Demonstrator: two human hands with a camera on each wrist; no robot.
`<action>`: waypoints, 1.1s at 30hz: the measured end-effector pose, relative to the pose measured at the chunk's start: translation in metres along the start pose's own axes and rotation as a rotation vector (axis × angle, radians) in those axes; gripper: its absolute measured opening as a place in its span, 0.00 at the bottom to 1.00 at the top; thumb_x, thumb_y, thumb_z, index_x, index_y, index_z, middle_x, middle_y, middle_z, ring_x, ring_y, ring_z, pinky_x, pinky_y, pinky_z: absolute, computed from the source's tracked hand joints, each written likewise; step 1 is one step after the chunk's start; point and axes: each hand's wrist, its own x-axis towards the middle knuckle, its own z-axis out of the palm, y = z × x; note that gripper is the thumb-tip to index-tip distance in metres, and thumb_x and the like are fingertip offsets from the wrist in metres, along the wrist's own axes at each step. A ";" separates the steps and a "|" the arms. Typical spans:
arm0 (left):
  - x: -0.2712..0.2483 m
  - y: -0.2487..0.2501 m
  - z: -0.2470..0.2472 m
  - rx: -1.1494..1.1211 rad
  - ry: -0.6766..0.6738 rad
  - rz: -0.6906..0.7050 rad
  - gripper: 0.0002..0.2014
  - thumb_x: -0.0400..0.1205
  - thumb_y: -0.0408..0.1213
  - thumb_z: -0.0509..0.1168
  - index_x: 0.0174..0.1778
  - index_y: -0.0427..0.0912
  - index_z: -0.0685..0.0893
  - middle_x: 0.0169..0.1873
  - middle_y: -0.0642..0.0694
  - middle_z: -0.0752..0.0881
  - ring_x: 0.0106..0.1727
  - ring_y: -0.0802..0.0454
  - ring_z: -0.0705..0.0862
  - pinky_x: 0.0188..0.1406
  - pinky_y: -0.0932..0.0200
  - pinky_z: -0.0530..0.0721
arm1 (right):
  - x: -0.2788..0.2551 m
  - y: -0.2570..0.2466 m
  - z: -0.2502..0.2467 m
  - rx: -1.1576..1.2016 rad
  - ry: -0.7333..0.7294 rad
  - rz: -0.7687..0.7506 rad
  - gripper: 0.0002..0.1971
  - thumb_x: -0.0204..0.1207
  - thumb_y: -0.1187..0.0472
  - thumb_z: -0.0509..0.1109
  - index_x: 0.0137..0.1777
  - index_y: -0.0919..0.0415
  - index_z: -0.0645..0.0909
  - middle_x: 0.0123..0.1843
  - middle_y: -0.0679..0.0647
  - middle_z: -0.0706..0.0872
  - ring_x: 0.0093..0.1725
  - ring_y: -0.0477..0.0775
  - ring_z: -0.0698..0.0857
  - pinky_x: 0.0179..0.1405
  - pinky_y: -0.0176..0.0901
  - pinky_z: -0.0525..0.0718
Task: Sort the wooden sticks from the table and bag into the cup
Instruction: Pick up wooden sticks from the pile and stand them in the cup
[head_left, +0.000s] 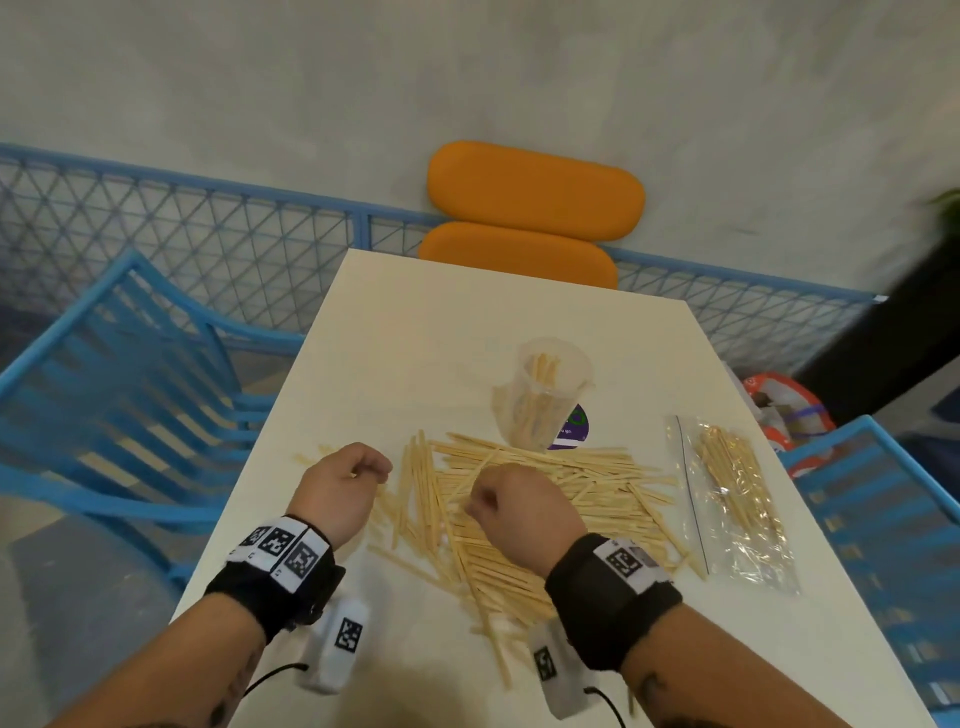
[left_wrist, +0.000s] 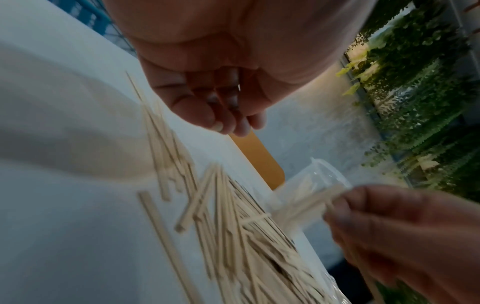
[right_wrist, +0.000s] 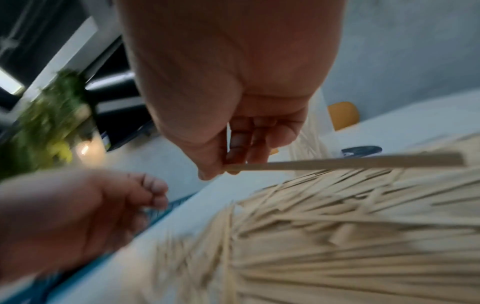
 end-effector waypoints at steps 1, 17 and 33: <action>-0.002 0.005 0.007 -0.018 -0.039 0.020 0.14 0.84 0.30 0.59 0.45 0.52 0.86 0.42 0.53 0.90 0.37 0.50 0.86 0.45 0.47 0.86 | 0.004 -0.001 -0.003 0.103 0.021 0.063 0.09 0.81 0.51 0.71 0.43 0.54 0.83 0.41 0.46 0.85 0.43 0.49 0.83 0.42 0.41 0.82; 0.016 0.020 0.022 0.250 -0.049 0.010 0.11 0.88 0.34 0.51 0.54 0.47 0.79 0.51 0.39 0.86 0.42 0.43 0.84 0.41 0.54 0.80 | 0.061 -0.025 0.003 -0.084 -0.117 0.155 0.12 0.81 0.49 0.66 0.49 0.58 0.83 0.48 0.54 0.88 0.47 0.57 0.86 0.43 0.45 0.83; 0.038 -0.001 0.012 0.463 -0.035 -0.228 0.17 0.84 0.35 0.59 0.69 0.38 0.74 0.65 0.35 0.81 0.64 0.36 0.82 0.56 0.52 0.81 | 0.084 -0.049 0.050 -0.243 -0.237 0.189 0.08 0.80 0.61 0.66 0.54 0.63 0.83 0.56 0.60 0.87 0.55 0.62 0.87 0.44 0.45 0.80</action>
